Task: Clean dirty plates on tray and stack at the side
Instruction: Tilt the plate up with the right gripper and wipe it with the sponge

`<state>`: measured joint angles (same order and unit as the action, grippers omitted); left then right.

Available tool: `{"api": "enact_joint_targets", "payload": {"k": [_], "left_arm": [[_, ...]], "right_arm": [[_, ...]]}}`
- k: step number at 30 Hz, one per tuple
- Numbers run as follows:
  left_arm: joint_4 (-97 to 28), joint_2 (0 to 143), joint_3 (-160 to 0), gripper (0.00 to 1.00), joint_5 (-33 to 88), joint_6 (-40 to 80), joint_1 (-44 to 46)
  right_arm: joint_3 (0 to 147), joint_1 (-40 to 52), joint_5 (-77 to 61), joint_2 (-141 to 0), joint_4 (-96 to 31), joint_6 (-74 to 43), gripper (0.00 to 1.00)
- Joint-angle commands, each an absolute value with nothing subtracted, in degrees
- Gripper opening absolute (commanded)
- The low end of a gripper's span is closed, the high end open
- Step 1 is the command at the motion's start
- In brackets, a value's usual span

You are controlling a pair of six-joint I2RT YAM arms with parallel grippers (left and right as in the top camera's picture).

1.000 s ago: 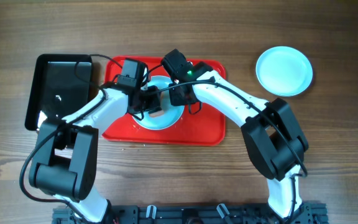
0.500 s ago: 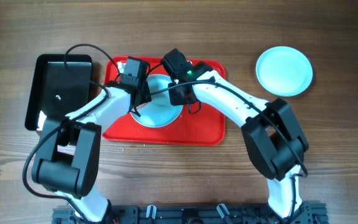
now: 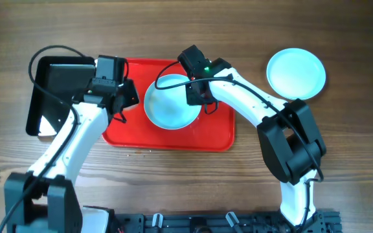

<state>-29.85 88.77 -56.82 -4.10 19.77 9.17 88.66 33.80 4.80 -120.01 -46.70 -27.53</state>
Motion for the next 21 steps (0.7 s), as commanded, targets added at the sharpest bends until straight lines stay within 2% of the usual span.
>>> {"api": "enact_joint_targets", "payload": {"k": [1, 12, 14, 16, 17, 21], "left_arm": [[-25.85, 94.50, -52.58, 0.04, 1.39, 18.41, 8.36], [-18.17, 105.95, -51.64, 0.05, 1.80, 18.44, 8.40], [-18.17, 106.74, -51.64, 0.29, 0.84, 18.46, 8.40], [-18.20, 107.00, -51.64, 0.49, 0.78, 18.41, 8.40], [-18.20, 107.00, -51.64, 0.64, 0.34, 18.41, 8.40], [-19.38, 104.44, -52.42, 0.64, -0.05, 18.39, 8.40]], "right_arm": [[89.52, 34.04, 6.37, -118.61, -46.76, -27.00, 0.04], [89.54, 34.04, 6.15, -118.61, -46.83, -26.98, 0.04], [89.54, 34.04, 6.13, -118.61, -46.85, -26.98, 0.04], [89.54, 34.04, 5.96, -118.61, -46.87, -26.98, 0.04], [89.52, 34.04, 5.93, -118.61, -46.87, -26.98, 0.04], [89.52, 34.04, 5.96, -118.61, -47.11, -26.92, 0.04]]}}
